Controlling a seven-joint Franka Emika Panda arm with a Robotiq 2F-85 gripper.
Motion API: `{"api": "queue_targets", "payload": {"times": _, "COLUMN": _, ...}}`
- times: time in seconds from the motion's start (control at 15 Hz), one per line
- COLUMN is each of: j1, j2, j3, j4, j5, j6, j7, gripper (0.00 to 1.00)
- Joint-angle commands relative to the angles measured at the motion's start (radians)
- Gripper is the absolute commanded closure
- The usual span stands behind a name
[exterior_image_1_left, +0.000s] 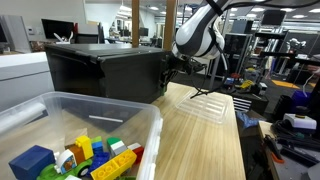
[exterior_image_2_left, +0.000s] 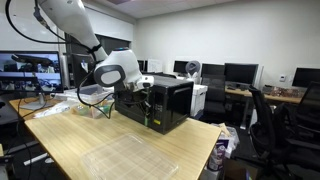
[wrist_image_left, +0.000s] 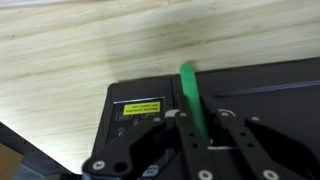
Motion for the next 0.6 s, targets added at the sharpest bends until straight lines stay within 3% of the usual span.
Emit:
{"api": "queue_targets", "payload": {"times": 0.0, "j1": 0.016, "j2": 0.004, "j3": -0.001, "j4": 0.009, "j5": 0.001, "j6": -0.014, "j7": 0.022, "gripper": 0.94}}
{"api": "queue_targets", "payload": {"times": 0.53, "j1": -0.015, "j2": -0.033, "j3": 0.055, "j4": -0.051, "j5": 0.029, "j6": 0.022, "j7": -0.024, "gripper": 0.94}}
